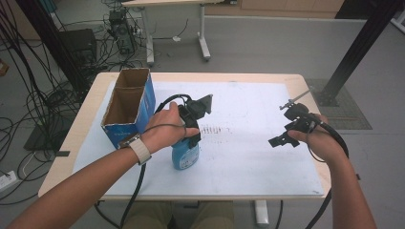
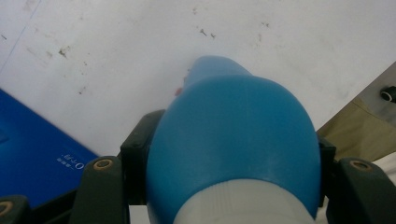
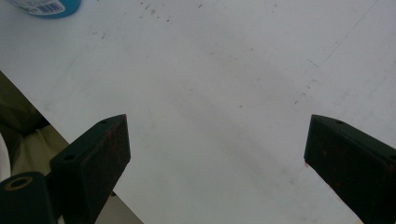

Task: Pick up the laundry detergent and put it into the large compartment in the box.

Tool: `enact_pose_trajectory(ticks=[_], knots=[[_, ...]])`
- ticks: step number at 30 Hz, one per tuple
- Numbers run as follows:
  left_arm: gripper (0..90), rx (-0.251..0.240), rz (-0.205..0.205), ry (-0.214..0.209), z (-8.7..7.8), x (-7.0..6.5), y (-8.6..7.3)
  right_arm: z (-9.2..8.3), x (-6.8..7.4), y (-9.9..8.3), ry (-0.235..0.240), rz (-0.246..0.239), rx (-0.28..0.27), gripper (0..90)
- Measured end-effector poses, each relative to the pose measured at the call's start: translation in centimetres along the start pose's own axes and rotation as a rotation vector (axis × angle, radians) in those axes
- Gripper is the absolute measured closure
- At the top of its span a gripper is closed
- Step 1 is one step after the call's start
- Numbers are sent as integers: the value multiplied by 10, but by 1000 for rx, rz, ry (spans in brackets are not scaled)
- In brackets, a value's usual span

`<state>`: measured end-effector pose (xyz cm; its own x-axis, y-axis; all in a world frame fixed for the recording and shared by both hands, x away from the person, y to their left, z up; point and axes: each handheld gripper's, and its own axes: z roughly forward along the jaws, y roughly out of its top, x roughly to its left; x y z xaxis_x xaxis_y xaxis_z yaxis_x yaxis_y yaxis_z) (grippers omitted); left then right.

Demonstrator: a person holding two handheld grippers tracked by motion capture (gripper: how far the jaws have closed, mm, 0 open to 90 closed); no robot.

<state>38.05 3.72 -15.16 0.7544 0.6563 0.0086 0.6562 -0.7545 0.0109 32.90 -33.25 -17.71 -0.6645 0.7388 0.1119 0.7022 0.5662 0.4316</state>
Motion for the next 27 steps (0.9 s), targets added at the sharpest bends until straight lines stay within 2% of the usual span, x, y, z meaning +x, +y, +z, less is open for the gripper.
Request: enact_pose_trajectory(ticks=[13, 27], knots=[[383, -11, -14, -15, -5, 4, -2, -4, 2, -1, -7, -3, -5, 68], [382, -26, -33, 10, -34, -3, -7, -8, 6, 0, -12, -8, -11, 67]])
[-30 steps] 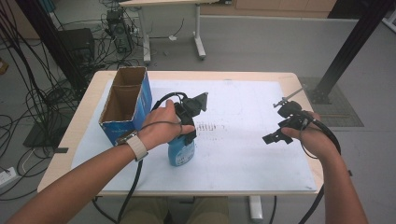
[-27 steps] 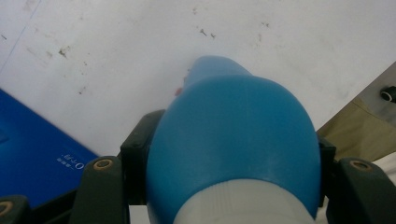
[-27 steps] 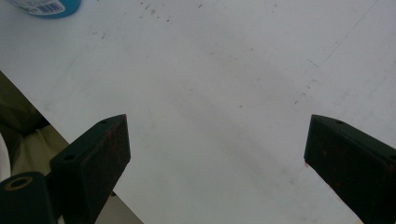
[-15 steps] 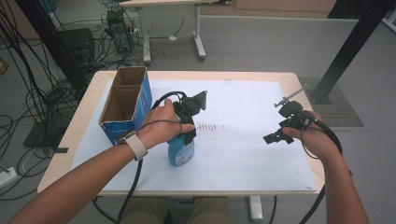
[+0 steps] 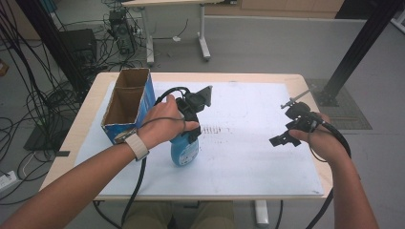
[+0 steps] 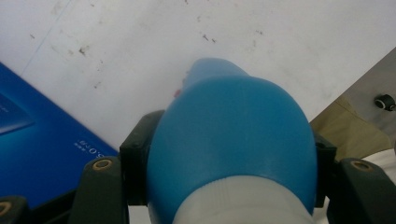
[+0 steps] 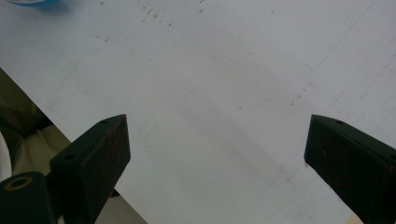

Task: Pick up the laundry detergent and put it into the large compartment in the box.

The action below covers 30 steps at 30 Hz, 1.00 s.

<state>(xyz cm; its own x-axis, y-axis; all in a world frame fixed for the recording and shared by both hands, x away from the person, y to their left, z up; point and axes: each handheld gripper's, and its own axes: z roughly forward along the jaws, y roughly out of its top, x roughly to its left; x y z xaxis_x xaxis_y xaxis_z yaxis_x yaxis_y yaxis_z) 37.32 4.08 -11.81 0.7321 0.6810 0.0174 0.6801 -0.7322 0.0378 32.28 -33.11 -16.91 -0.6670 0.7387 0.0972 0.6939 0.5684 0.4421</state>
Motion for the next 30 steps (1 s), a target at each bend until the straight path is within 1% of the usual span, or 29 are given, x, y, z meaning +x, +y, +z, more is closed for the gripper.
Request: enact_pose_trajectory(ticks=[5, 10, 16, 17, 19, 22, 24, 26, 27, 29, 30], knots=[[382, 7, -22, 1, -8, -1, 0, -1, 2, -1, -4, -1, 0, 68], [383, 2, -44, 2, -18, -2, -2, -2, 4, -1, 0, -2, -1, 68], [383, -8, -77, 11, -34, -1, -3, -3, 5, -1, 0, -8, -8, 67], [383, -1, -76, 13, -38, 0, -2, -3, 5, 0, 0, -8, -4, 67], [383, -8, -94, 17, -45, 0, -3, -3, 6, 1, -1, -10, -3, 68], [383, -4, -96, 28, -54, -1, -1, -5, 7, 2, -3, -13, -7, 68], [383, -9, -103, 40, -60, -3, -2, -6, 8, 2, -5, -20, -12, 68], [383, -14, -111, 41, -66, -4, -2, -7, 9, 3, -5, -23, -16, 67], [382, -19, -123, 37, -68, -3, -2, -8, 9, 4, -4, -26, -15, 67], [383, -14, -133, 28, -71, -1, -1, -9, 10, 4, -3, -32, -14, 68], [383, -15, -146, 26, -73, -1, -1, -9, 10, 5, -3, -30, -14, 67]])
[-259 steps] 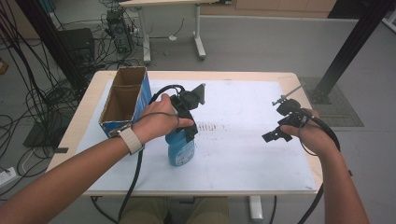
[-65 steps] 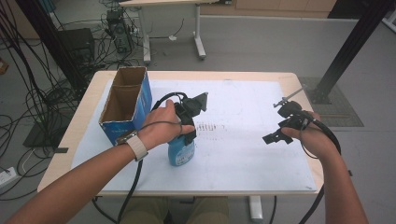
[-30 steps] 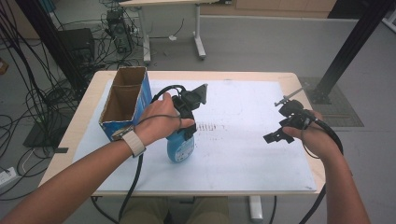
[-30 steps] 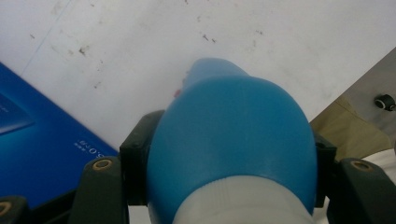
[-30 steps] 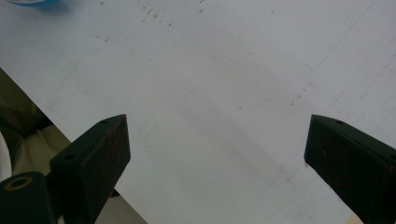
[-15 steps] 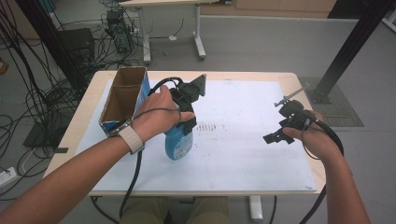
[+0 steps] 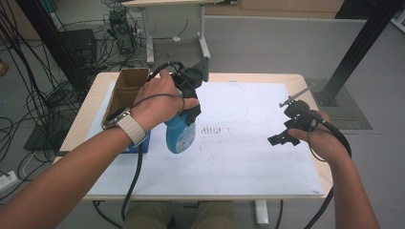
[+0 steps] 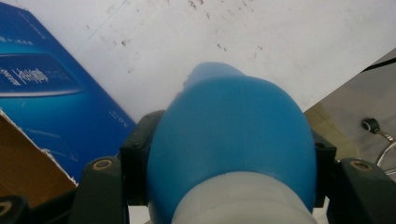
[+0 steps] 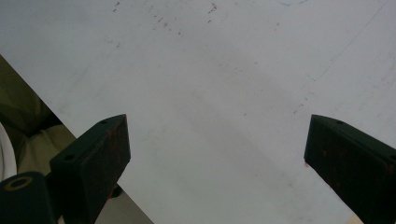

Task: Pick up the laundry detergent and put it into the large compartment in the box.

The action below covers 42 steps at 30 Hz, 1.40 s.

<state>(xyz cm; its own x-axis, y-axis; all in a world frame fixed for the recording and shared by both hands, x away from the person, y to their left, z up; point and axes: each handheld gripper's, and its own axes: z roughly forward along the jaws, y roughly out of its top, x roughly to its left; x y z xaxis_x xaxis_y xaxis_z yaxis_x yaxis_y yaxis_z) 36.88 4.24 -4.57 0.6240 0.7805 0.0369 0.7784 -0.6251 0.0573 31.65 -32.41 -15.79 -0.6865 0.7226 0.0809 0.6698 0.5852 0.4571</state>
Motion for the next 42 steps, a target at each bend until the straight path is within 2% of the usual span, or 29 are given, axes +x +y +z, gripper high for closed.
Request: enact_pose_trajectory(ticks=[6, 13, 18, 22, 28, 32, 37, 42], knots=[[383, 14, -40, 1, -10, 1, 2, -2, 1, -1, -3, 2, -6, 68], [383, 7, -89, -23, -29, 9, 2, -3, 1, -1, -3, -5, -12, 70], [382, 6, -129, -2, -46, 10, 1, -5, 2, 3, -3, -12, -14, 70], [382, 26, -163, 15, -58, 11, 4, -5, 3, 6, -2, -22, -19, 70], [382, 23, -203, 3, -75, 17, 3, -4, 4, 9, 1, -30, -25, 70], [382, 22, -238, -22, -82, 26, 1, -5, 4, 11, -1, -33, -24, 70], [382, 22, -277, -25, -87, 34, -1, -7, 5, 13, -3, -36, -26, 70], [382, 21, -313, -7, -94, 38, -2, -7, 6, 12, -5, -33, -28, 70]])
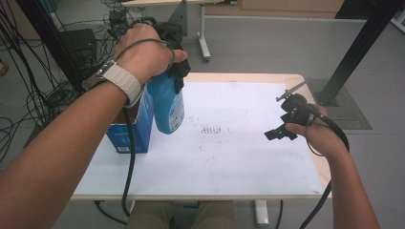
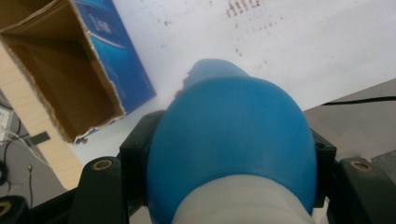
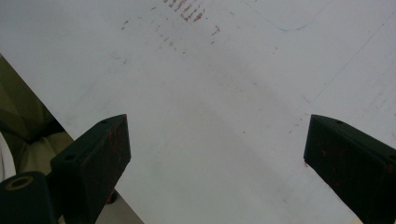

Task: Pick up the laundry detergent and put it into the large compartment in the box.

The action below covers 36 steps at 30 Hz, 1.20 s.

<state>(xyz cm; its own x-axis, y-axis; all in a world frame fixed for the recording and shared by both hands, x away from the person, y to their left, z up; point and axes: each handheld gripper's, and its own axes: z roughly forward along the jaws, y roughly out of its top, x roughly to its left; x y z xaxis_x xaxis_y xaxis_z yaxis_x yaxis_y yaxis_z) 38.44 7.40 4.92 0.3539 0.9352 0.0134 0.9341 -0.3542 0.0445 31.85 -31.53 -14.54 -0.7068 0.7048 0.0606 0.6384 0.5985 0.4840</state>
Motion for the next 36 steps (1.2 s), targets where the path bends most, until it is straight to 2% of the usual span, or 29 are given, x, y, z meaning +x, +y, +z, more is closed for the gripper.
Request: enact_pose_trajectory(ticks=[5, 11, 17, 22, 28, 36], knots=[[382, -13, -44, -8, -9, 9, -2, -1, -1, 0, -2, 1, 0, 70], [382, -26, -65, 1, -16, 13, -4, 0, -2, 1, -1, -2, 0, 70], [382, -33, -111, -30, -23, 28, -4, 2, -4, 1, 4, 0, 1, 70], [382, -30, -135, -24, -28, 40, -3, 3, -7, 1, 7, 2, -1, 70], [382, -43, -186, -27, -32, 58, -6, 3, -9, 0, 5, 5, 0, 70], [382, -60, -209, -28, -43, 72, -13, 4, -10, 2, 7, 7, 0, 70]])
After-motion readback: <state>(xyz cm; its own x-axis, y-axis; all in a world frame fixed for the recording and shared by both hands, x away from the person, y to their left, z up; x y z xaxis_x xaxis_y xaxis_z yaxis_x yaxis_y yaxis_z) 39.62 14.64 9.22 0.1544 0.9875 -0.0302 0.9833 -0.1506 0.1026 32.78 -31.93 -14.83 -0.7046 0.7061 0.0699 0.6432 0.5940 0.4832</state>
